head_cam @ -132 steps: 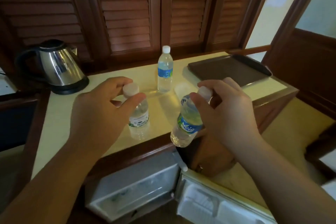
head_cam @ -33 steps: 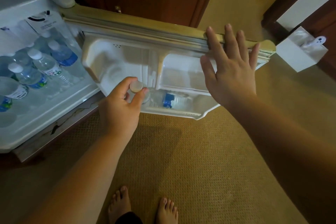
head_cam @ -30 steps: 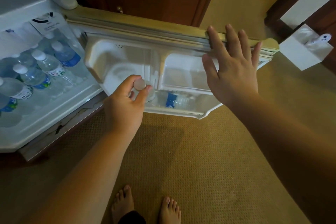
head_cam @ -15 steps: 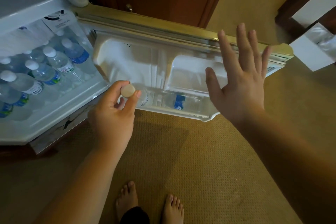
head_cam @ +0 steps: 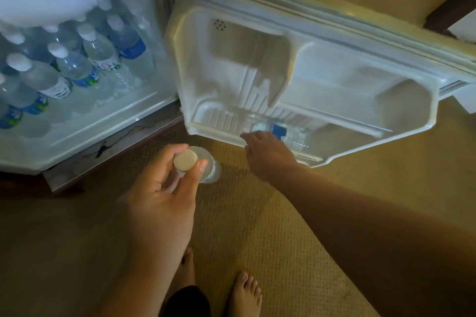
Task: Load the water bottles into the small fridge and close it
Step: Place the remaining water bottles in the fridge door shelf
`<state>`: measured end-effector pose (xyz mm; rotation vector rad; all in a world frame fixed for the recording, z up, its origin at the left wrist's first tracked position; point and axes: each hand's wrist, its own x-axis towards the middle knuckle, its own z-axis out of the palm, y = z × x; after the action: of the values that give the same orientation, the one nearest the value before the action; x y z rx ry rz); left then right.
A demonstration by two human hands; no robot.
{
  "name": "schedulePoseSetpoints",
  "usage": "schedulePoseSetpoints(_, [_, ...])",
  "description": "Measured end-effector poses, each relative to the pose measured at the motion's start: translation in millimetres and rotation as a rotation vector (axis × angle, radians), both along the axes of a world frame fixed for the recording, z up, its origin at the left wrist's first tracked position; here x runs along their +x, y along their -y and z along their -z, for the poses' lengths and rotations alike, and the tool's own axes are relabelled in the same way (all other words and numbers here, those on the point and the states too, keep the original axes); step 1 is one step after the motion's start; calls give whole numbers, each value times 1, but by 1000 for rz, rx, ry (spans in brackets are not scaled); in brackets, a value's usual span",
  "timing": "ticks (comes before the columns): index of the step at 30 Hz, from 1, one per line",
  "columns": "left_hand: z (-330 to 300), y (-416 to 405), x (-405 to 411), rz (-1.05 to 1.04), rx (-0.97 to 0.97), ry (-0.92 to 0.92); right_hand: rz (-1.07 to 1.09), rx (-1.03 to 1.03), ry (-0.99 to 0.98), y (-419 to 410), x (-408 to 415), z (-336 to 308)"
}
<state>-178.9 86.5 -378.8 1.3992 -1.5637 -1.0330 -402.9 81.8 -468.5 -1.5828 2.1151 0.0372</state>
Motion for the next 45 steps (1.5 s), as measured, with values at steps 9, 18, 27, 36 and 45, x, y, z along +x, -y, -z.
schedulePoseSetpoints(9, [19,-11,30,33,41,86,132,-64,-111,67,-6,40])
schedulePoseSetpoints(18, [26,-16,37,31,95,46,177,186,-203,100,-25,49])
schedulePoseSetpoints(27, [16,-10,32,63,71,43,-133,3,-244,66,-38,38])
schedulePoseSetpoints(36, [-7,-7,27,62,9,2,-171,-406,-434,-43,-54,3])
schedulePoseSetpoints(45, [-17,-9,14,97,18,-6,389,-361,-128,-80,-53,-27])
